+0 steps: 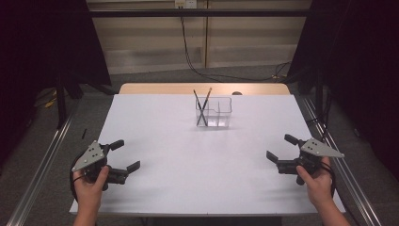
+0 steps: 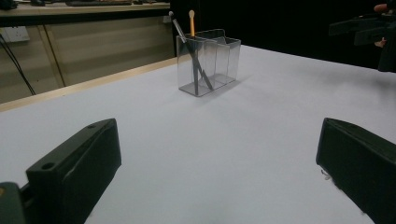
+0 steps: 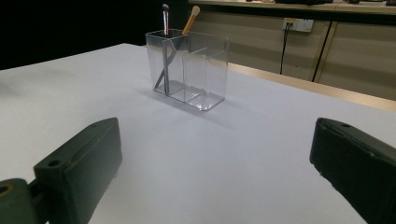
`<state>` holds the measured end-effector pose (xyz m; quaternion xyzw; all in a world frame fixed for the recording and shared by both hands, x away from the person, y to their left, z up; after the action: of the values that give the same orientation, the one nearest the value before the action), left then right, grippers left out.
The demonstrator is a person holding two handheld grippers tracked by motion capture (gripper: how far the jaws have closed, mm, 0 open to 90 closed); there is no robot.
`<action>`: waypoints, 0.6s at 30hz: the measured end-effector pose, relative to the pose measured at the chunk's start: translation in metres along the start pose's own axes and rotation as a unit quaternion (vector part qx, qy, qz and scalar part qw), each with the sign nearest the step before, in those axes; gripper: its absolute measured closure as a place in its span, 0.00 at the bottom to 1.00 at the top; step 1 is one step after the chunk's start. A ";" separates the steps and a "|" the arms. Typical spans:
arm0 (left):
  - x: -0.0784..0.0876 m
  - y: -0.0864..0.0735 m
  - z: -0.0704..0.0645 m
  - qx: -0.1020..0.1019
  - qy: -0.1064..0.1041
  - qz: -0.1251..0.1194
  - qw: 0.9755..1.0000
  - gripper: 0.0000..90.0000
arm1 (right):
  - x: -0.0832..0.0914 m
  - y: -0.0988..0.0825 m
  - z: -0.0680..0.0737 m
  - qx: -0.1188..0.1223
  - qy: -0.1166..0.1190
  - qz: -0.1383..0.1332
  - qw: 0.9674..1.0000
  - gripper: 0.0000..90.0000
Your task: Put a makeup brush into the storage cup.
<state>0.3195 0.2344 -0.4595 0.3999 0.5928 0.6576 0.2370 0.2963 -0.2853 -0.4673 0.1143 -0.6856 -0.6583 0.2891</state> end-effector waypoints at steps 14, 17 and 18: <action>-0.002 0.001 -0.001 0.000 -0.002 -0.001 1.000 0.00 | 0.005 -0.004 0.000 0.001 0.002 0.002 1.000 0.02; -0.002 0.002 -0.001 0.002 -0.002 -0.003 1.000 0.00 | 0.006 -0.005 0.000 0.000 0.001 0.002 1.000 0.02; -0.002 0.002 -0.001 0.002 -0.003 -0.004 1.000 0.00 | 0.007 -0.006 0.000 0.000 0.002 0.003 1.000 0.02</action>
<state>0.3197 0.2321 -0.4581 0.3998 0.5950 0.6546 0.2402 0.2899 -0.2899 -0.4710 0.1135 -0.6857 -0.6570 0.2921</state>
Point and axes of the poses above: each handheld gripper's, and its own axes: x roughly backward along the jaws, y roughly out of its top, z roughly to its left, the point moved 6 cm from there along -x, roughly forward along the jaws
